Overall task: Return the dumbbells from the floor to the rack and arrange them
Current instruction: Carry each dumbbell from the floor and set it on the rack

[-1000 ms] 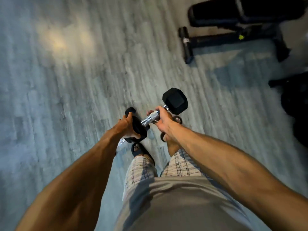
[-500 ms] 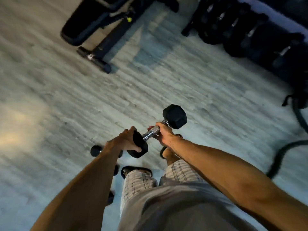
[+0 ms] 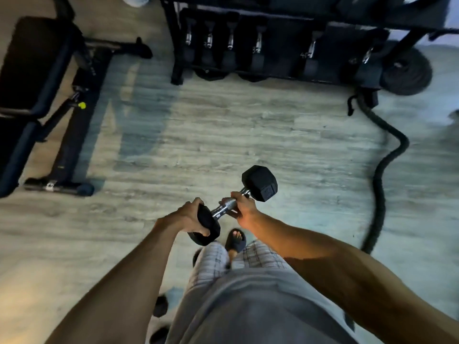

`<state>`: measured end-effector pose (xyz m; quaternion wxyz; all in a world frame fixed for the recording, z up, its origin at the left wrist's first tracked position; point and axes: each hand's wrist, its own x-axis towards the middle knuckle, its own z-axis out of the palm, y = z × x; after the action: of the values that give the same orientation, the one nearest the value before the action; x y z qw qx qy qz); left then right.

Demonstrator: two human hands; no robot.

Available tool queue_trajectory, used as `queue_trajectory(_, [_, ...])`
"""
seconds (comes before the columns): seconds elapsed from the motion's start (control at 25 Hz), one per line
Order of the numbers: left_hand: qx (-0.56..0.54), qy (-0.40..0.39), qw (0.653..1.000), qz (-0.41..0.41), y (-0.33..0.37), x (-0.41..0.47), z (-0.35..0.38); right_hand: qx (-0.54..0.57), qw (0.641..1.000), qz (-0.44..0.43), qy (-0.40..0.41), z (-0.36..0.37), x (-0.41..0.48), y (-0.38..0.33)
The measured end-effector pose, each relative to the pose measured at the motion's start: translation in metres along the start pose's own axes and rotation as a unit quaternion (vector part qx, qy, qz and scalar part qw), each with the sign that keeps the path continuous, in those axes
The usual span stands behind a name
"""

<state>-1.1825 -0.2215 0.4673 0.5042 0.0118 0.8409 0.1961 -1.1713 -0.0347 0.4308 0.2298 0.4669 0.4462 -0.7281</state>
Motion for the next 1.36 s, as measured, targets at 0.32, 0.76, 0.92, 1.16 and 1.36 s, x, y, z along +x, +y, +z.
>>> queue_trajectory(0.32, [0.130, -0.076, 0.988, 0.043, 0.108, 0.098, -0.119, 0.074, 0.994, -0.002, 0.080, -0.008, 0.050, -0.124])
queue_trajectory(0.76, [0.267, -0.123, 0.950, 0.110, 0.261, 0.218, -0.279, 0.157, 0.975, -0.048, 0.151, 0.002, 0.117, -0.313])
queue_trajectory(0.92, [0.264, -0.138, 0.946, 0.126, 0.302, 0.253, -0.318, 0.187, 0.967, -0.052, 0.164, 0.003, 0.146, -0.363])
queue_trajectory(1.16, [0.270, -0.143, 0.945, 0.117, 0.367, 0.317, -0.368, 0.221, 0.961, -0.030, 0.163, -0.006, 0.201, -0.446])
queue_trajectory(1.36, [0.250, -0.146, 0.954, 0.073, 0.426, 0.370, -0.405, 0.190, 0.969, -0.006, 0.155, -0.024, 0.246, -0.535])
